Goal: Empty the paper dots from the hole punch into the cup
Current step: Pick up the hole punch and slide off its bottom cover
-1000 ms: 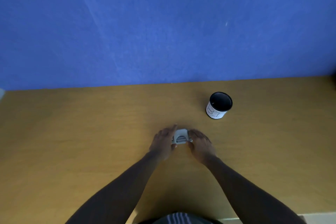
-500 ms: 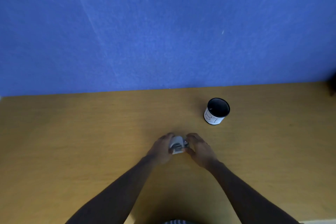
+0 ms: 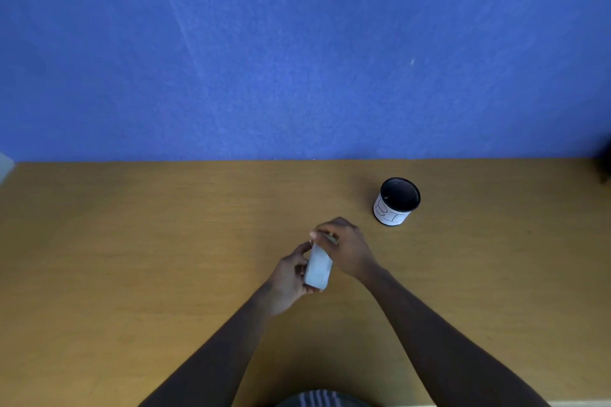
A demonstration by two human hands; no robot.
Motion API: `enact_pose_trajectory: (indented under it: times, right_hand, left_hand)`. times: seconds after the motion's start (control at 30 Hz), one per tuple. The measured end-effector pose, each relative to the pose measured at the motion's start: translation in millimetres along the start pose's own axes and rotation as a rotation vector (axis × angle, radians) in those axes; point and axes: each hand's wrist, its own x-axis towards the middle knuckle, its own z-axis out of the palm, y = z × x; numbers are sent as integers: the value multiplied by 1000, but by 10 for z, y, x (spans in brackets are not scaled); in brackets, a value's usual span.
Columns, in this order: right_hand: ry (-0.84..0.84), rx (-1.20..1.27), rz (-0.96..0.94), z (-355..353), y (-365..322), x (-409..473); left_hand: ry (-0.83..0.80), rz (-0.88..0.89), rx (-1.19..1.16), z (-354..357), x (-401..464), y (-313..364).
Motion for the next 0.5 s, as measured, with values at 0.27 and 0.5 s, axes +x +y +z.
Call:
enact_pose_trajectory:
  times: [0.27,0.5]
  right_hand:
    - [-14,-12,50,113,-263,-30]
    - [-59,-45,173,105,-366,-45]
  left_hand:
    - [83,-20,-122,84,-76,-147]
    - [78,8,-318,146,-115,-258]
